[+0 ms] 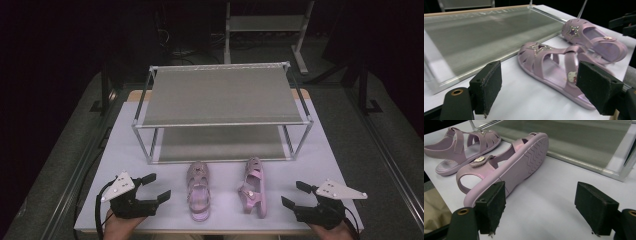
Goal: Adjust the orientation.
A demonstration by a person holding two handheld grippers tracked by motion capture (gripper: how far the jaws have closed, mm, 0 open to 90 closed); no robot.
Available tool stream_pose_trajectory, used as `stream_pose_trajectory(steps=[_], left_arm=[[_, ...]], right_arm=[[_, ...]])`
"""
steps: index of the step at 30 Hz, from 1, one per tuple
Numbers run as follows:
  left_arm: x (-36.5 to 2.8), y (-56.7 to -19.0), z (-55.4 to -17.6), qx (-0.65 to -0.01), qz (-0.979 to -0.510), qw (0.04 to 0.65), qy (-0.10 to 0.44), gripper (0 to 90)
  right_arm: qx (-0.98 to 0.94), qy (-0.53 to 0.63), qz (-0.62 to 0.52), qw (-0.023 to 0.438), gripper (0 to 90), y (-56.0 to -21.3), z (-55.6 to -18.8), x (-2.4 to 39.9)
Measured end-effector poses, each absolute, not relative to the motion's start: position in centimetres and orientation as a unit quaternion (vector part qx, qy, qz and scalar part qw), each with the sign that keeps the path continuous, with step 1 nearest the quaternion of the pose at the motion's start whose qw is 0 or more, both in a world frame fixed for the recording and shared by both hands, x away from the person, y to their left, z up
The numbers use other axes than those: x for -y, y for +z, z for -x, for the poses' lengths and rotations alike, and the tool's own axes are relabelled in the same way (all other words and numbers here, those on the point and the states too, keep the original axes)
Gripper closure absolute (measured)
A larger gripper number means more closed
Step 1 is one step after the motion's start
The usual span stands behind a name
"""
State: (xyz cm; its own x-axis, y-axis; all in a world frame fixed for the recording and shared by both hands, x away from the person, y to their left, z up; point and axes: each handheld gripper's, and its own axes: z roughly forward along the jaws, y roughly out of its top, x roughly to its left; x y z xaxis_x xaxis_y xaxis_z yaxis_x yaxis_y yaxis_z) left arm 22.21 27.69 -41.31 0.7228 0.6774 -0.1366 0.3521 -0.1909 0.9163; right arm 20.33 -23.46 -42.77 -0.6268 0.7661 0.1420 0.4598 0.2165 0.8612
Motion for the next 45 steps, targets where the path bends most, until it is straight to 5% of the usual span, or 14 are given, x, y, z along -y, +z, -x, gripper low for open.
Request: stream_pose_trajectory(steps=[17, 45], left_arm=[[-24.6, -40.9, -21.3, -0.314, -0.767, 0.545, 0.128, 23.6], [-21.3, -41.3, -22.2, -0.322, -0.792, 0.503, 0.127, 43.3]], right_arm=[[-0.763, 0.482, -0.398, 0.161, 24.5, -42.7, -20.4, 23.4], [-0.762, 0.48, -0.402, 0.163, 24.5, -42.7, -20.4, 23.4]])
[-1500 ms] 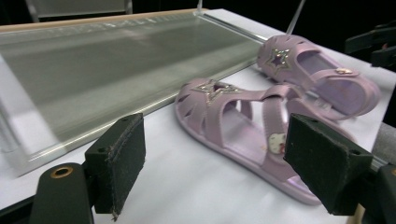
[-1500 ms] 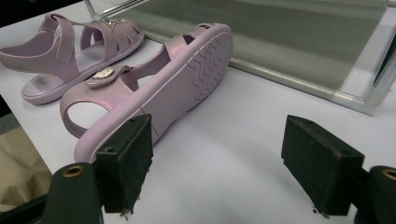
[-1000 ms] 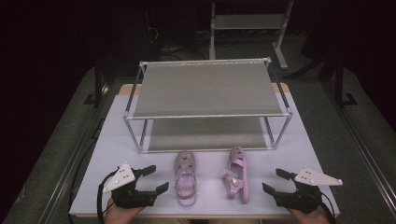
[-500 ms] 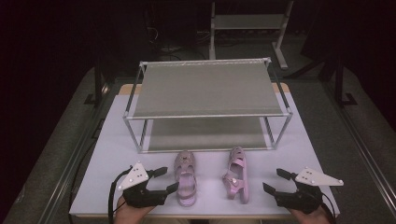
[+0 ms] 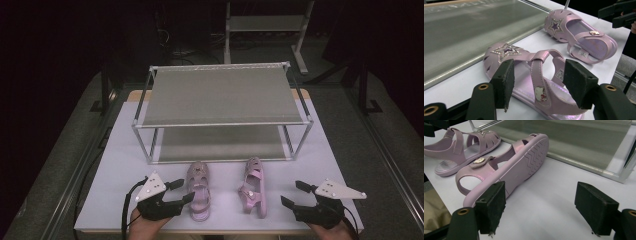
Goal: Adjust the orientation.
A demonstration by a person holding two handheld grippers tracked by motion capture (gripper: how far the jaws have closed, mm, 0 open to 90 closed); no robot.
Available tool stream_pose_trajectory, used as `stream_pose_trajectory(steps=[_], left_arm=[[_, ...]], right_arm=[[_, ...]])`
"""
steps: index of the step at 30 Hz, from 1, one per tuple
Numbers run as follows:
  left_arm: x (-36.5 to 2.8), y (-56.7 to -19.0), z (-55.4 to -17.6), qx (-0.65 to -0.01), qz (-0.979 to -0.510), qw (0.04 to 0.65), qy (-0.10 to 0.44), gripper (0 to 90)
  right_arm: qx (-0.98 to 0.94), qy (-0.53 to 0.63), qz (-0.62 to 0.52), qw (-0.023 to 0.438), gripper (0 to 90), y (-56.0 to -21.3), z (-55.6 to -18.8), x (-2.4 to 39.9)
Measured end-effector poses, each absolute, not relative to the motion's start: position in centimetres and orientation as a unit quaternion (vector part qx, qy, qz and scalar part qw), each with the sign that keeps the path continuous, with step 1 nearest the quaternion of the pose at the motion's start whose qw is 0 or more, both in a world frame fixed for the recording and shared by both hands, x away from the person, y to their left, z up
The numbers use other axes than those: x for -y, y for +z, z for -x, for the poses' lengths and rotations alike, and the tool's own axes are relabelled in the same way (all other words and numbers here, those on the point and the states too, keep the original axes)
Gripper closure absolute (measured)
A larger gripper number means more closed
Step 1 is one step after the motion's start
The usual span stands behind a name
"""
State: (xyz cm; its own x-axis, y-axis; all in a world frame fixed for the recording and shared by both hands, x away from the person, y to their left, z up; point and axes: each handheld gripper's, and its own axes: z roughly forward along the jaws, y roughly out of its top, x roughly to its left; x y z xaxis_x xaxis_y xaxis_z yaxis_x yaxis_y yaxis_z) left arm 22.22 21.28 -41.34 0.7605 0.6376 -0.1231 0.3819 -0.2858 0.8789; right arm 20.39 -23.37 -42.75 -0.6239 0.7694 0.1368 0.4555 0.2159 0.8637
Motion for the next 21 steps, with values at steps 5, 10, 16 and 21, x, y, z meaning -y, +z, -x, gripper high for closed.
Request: stream_pose_trajectory(steps=[5, 10, 16, 21], left_arm=[[-20.7, -41.6, -22.1, -0.324, -0.801, 0.484, 0.137, 48.1], [-20.3, -42.0, -22.1, -0.33, -0.807, 0.472, 0.132, 54.2], [-19.9, -42.2, -21.9, -0.34, -0.81, 0.46, 0.131, 61.8], [-19.7, -42.2, -21.7, -0.36, -0.804, 0.454, 0.134, 65.4]], right_arm=[[-0.762, 0.48, -0.403, 0.165, 24.5, -42.7, -20.4, 23.3], [-0.762, 0.479, -0.403, 0.165, 24.5, -42.7, -20.3, 23.3], [-0.763, 0.479, -0.401, 0.166, 24.5, -42.7, -20.3, 23.3], [-0.763, 0.479, -0.401, 0.169, 24.5, -42.7, -20.3, 23.3]])
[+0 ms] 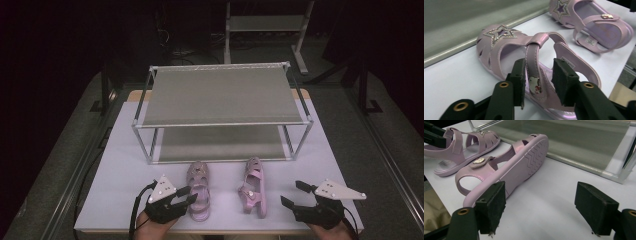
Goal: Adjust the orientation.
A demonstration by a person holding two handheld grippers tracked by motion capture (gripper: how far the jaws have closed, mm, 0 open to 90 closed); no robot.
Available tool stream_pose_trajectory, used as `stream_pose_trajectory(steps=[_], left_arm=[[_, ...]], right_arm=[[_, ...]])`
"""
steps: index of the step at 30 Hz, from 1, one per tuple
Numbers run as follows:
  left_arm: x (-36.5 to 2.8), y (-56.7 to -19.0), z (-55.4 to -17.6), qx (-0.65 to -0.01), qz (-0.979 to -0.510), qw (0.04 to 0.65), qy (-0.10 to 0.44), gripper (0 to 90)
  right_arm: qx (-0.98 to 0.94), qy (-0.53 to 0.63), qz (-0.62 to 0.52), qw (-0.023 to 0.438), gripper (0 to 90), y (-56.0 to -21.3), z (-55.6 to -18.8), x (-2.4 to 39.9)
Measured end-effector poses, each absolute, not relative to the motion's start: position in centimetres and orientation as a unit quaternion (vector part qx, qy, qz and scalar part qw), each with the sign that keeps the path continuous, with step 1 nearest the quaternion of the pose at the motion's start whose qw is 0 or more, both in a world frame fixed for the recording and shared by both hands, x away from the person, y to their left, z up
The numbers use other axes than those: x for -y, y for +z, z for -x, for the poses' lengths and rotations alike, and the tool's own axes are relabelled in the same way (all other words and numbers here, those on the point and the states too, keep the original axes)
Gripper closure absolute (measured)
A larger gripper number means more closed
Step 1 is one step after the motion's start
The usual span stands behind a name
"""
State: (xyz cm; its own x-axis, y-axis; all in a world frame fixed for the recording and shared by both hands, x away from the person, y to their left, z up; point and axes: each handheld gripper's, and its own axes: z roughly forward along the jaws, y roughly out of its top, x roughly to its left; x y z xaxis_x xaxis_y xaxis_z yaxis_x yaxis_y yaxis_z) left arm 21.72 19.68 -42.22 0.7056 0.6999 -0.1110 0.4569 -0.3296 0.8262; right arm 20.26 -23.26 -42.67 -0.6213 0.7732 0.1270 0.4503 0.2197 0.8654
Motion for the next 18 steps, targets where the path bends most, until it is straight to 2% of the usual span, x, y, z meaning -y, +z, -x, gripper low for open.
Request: stream_pose_trajectory(steps=[6, 16, 18], left_arm=[[-20.2, -42.4, -21.9, -0.376, -0.793, 0.464, 0.119, 75.1], [-20.7, -42.5, -21.5, -0.397, -0.769, 0.482, 0.14, 82.3], [-21.1, -42.5, -21.6, -0.41, -0.754, 0.497, 0.128, 83.2]], right_arm=[[-0.762, 0.479, -0.4, 0.173, 24.5, -42.6, -20.1, 23.1], [-0.756, 0.482, -0.403, 0.181, 24.5, -42.4, -19.9, 23.4], [-0.756, 0.482, -0.404, 0.183, 24.5, -42.4, -19.9, 23.5]])
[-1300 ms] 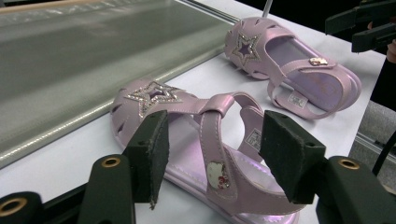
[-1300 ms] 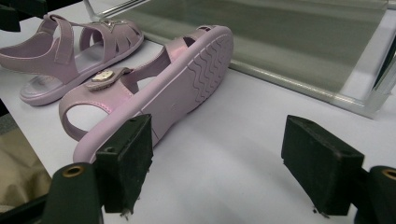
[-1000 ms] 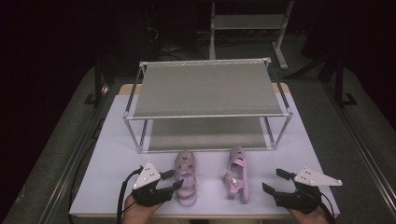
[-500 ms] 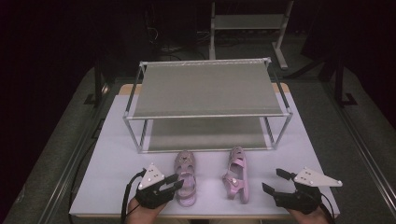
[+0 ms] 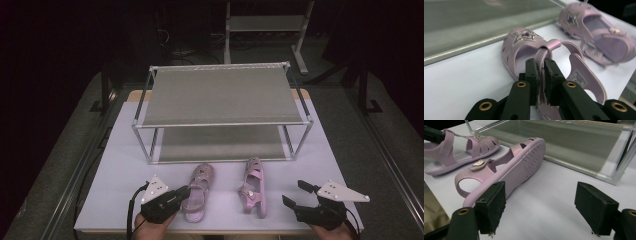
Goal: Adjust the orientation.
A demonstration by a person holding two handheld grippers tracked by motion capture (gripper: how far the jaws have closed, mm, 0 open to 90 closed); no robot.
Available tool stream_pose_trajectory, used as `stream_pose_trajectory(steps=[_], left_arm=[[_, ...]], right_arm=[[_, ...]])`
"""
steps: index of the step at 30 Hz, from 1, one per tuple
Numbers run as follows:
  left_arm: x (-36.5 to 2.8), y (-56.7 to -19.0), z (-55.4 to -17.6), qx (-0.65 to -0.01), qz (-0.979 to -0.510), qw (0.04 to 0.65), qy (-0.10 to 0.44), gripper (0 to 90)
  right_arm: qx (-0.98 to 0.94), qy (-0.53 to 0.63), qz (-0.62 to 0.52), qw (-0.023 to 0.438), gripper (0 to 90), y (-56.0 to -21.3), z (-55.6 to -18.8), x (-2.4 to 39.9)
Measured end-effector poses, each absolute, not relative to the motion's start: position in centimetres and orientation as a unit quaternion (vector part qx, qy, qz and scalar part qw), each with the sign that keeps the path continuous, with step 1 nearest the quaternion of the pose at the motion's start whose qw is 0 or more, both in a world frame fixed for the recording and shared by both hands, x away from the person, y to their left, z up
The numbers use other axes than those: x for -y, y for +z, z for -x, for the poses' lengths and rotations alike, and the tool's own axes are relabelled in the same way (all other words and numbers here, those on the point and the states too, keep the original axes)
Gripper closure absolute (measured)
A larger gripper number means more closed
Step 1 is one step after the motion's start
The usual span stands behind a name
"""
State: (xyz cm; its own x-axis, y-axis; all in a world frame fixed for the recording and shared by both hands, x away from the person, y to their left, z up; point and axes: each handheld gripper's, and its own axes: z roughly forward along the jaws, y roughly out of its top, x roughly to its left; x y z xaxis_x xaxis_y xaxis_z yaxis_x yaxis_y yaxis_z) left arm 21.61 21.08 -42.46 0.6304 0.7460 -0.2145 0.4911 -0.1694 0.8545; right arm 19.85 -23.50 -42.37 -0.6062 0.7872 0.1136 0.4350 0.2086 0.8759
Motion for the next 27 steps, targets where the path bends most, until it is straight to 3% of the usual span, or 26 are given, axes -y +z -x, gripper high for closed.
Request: stream_pose_trajectory(steps=[7, 15, 27], left_arm=[[-22.0, -42.1, -21.2, -0.432, -0.719, 0.534, 0.107, 83.8], [-22.4, -41.6, -21.2, -0.449, -0.668, 0.579, 0.13, 83.7], [-21.1, -42.4, -24.3, -0.473, -0.621, 0.609, 0.14, 83.7]], right_arm=[[-0.752, 0.484, -0.409, 0.185, 24.5, -42.4, -19.8, 23.7], [-0.751, 0.483, -0.41, 0.186, 24.6, -42.4, -19.8, 23.7], [-0.753, 0.486, -0.406, 0.181, 24.5, -42.5, -19.8, 23.3]])
